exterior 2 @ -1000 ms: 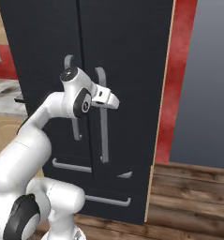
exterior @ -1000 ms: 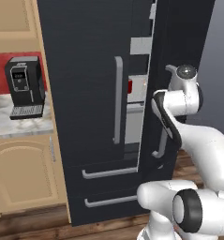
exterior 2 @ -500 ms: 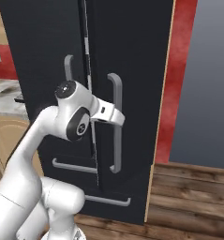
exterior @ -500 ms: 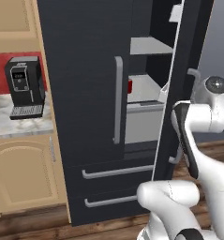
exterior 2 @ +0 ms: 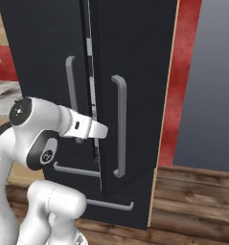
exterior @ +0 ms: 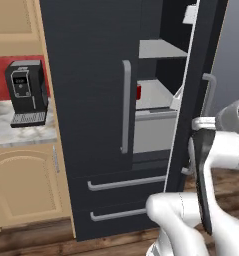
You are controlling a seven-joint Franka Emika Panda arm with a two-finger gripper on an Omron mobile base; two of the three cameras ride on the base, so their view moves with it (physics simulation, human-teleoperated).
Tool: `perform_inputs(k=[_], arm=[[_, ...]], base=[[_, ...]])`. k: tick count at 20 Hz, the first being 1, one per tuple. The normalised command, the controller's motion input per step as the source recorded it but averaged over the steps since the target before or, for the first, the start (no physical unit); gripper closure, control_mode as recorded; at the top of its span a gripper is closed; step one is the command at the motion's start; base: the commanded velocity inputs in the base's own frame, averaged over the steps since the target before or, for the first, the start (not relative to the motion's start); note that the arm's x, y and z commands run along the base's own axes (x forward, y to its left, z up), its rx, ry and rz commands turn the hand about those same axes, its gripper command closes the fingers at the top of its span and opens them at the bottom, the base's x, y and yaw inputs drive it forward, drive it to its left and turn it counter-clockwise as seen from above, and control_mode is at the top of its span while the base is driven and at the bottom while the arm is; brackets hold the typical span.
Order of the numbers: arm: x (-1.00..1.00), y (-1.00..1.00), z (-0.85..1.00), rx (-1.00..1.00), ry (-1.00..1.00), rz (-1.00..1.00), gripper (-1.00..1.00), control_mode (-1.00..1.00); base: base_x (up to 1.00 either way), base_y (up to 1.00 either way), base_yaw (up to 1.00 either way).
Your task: Open the fridge, grab two sodas, and place both sodas inside the bowl with ice on the dining counter.
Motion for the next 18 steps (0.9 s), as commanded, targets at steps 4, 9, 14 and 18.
perform_inputs(k=[4,9,14,18], arm=[[-0.4,0.99,0.55,-0.22,-0.05,-0.02,-1.0,-1.0],[-0.03,1.0,0.53,-0.25,0.0,-0.01,-1.0,-1.0],[0.62,0.82,0.29,-0.2,0.08,-0.01,-1.0,-1.0],[0.97,0.35,0.09,-0.14,0.15,-0.03,-1.0,-1.0]], base=[[0.0,0.0,0.0],[0.0,0.0,0.0],[0.0,0.0,0.0],[0.0,0.0,0.0]])
